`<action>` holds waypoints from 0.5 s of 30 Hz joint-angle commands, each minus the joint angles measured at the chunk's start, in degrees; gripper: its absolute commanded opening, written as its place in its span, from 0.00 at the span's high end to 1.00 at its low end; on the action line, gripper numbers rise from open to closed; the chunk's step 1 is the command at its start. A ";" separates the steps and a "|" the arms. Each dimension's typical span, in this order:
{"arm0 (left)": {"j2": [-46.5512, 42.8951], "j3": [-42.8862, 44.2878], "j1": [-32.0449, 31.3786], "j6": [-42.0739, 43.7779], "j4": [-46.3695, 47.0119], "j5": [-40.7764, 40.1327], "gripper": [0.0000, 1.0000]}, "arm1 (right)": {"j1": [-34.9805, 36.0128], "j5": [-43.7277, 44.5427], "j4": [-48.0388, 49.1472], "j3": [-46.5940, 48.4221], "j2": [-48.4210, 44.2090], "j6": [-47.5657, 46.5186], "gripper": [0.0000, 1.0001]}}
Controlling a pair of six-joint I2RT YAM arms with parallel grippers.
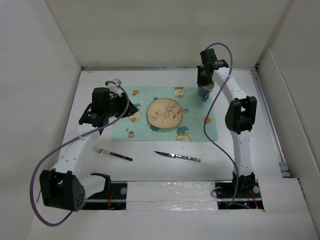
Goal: Set the dinner table for one person
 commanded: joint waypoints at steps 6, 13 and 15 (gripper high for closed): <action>0.27 2.47 -0.05 0.45 1.08 -0.48 0.65 | 0.15 -1.06 0.18 4.42 2.06 -0.86 1.00; 0.89 2.30 -0.05 -0.34 2.05 -0.48 0.65 | 0.15 -0.44 -0.35 8.01 3.20 -0.86 0.69; 1.15 2.82 -0.05 -0.43 1.96 -0.57 0.65 | 0.15 -0.88 -1.14 9.59 2.94 -0.86 0.59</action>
